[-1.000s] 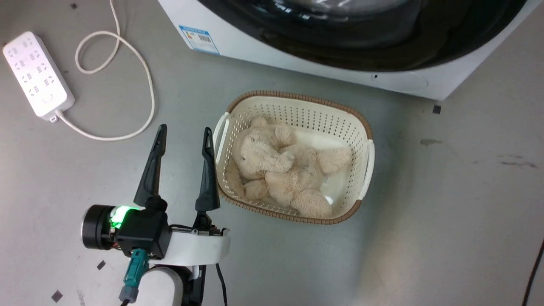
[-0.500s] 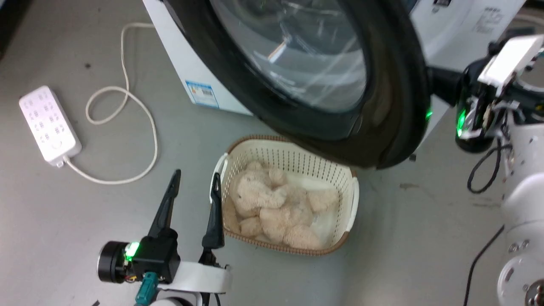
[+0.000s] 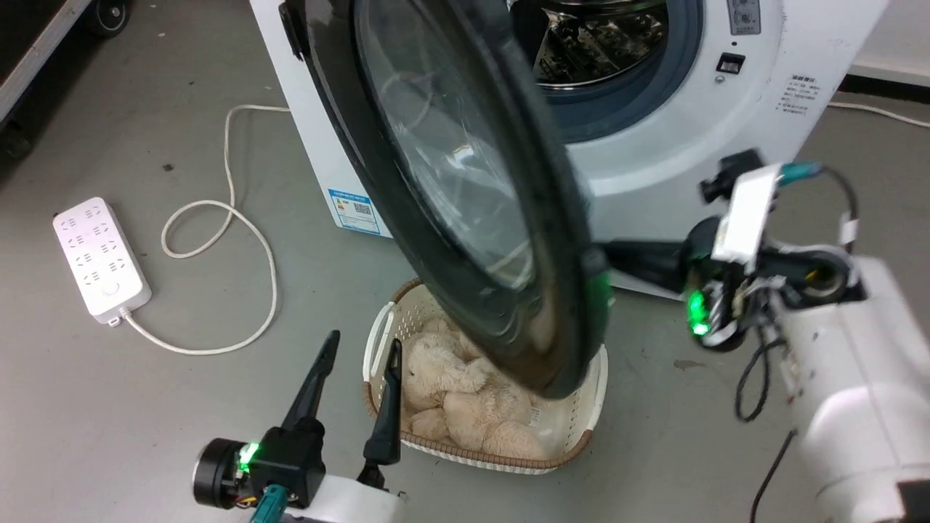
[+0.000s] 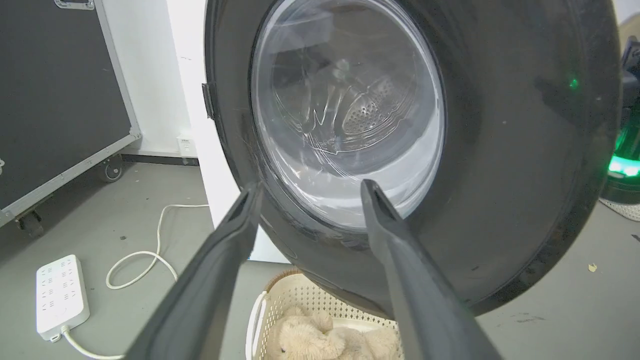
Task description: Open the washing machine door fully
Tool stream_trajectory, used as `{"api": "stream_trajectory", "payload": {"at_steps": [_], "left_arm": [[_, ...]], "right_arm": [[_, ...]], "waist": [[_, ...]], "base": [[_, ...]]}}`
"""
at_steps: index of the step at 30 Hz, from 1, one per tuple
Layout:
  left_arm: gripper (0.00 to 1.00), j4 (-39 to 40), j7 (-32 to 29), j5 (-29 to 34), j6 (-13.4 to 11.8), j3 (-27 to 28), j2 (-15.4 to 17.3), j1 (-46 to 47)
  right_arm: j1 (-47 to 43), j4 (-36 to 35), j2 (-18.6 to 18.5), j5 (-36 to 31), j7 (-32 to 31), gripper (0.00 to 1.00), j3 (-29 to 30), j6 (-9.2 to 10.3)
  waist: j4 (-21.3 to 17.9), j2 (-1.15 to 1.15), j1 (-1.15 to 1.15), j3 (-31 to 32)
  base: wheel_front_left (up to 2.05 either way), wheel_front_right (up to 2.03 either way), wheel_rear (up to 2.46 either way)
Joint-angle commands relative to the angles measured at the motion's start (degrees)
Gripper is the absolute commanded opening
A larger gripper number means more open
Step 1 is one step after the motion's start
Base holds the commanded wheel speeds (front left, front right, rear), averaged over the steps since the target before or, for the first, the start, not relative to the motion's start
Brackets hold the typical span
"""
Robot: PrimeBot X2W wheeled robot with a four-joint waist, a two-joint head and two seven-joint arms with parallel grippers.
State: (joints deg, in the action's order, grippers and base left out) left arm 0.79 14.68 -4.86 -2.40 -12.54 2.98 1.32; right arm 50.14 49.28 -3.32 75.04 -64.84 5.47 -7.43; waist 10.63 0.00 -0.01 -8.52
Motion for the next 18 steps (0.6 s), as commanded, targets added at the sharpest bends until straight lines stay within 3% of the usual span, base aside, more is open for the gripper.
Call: {"api": "stream_trajectory", "payload": {"at_steps": [1,2,3,8,14,15,16,18], "left_arm": [[1.0,-0.3,0.3,-1.2,0.8,-0.8,0.1,-0.9],[1.0,-0.3,0.3,-1.2,0.8,-0.8,0.1,-0.9],[1.0,-0.4,0.3,-1.7,1.1,-1.2,0.0,-1.2],[1.0,-0.6,0.3,-2.3,1.1,-1.8,0.0,-1.5],[1.0,-0.7,0.3,-2.5,0.8,-1.9,-0.1,-1.5],[1.0,-0.7,0.3,-2.5,0.8,-1.8,-0.1,-1.5],[1.0,-0.7,0.3,-2.5,0.7,-1.5,-0.1,-1.6],[1.0,-0.9,0.3,-2.5,0.6,-1.0,-0.1,-1.6]], "right_arm": [[-4.0,-2.4,0.4,5.4,1.6,0.0,-6.5,-0.06],[-4.0,-2.4,0.4,5.4,1.6,0.0,-6.5,-0.06],[-6.1,-4.4,0.4,8.6,3.3,0.0,-11.5,-0.06],[-10.0,-8.6,0.4,13.9,7.9,0.0,-21.1,-0.06],[-11.4,-10.7,0.4,15.8,12.9,0.0,-25.3,-0.06],[-11.4,-10.8,0.4,15.5,14.3,0.43,-25.1,-0.06],[-11.3,-10.9,0.4,15.1,15.4,1.0,-25.0,-0.06],[-11.5,-11.7,-0.4,13.9,17.6,1.0,-24.6,-0.06]], "waist": [[0.4,0.0,0.01,0.5],[0.4,0.0,0.01,0.5],[0.6,0.0,0.01,0.9],[1.0,0.0,0.01,1.3],[0.7,0.0,0.01,1.4],[0.5,0.0,0.01,1.5],[0.3,0.0,0.01,1.7],[-0.2,0.0,0.01,2.1]], "base": [[0.0,0.0,0.0],[0.0,0.0,0.0],[0.0,0.0,0.0],[0.0,0.0,0.0],[0.0,0.0,0.0],[0.0,0.0,0.0],[0.0,0.0,0.0],[0.0,0.0,0.0]]}}
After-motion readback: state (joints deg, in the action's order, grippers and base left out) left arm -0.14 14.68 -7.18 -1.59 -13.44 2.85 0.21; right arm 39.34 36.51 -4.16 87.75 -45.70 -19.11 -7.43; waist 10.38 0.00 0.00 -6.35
